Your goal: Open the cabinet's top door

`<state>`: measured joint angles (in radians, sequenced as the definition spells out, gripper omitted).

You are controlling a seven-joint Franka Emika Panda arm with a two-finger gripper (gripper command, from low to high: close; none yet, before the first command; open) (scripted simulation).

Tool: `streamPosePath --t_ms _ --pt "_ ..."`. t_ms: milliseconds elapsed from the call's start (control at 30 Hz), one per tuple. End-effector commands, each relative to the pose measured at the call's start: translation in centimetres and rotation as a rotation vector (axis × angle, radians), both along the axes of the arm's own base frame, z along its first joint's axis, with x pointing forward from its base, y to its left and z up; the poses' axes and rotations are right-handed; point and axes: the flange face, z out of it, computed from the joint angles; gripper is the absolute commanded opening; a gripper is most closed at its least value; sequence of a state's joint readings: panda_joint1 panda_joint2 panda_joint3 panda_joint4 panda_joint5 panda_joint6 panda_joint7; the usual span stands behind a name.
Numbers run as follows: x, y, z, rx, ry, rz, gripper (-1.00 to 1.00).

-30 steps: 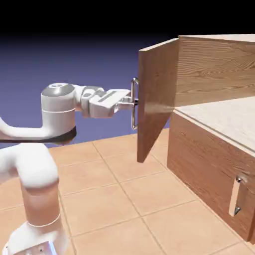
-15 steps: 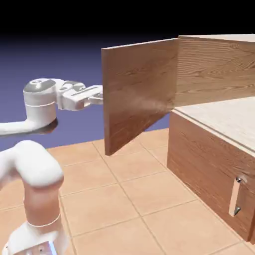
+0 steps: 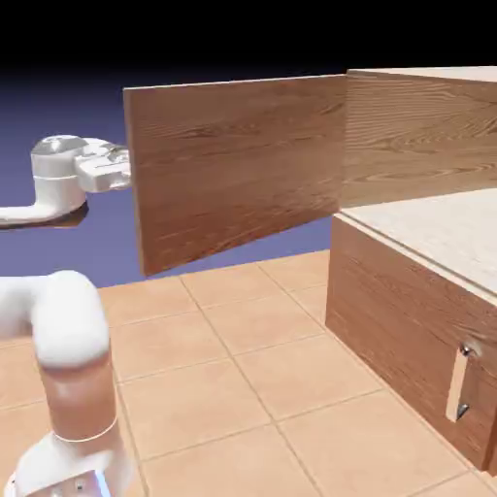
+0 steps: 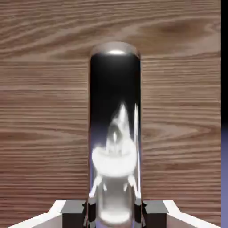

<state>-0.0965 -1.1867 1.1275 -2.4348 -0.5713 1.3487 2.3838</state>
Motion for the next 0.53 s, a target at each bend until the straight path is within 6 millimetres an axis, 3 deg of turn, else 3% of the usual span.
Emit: streamPosePath --t_ms 0,500 --pt "0.0 1.0 0.0 0.000 0.000 -0.020 -1.00" --pt "1.5 13.7 0.0 -0.001 0.000 -0.266 -1.00"
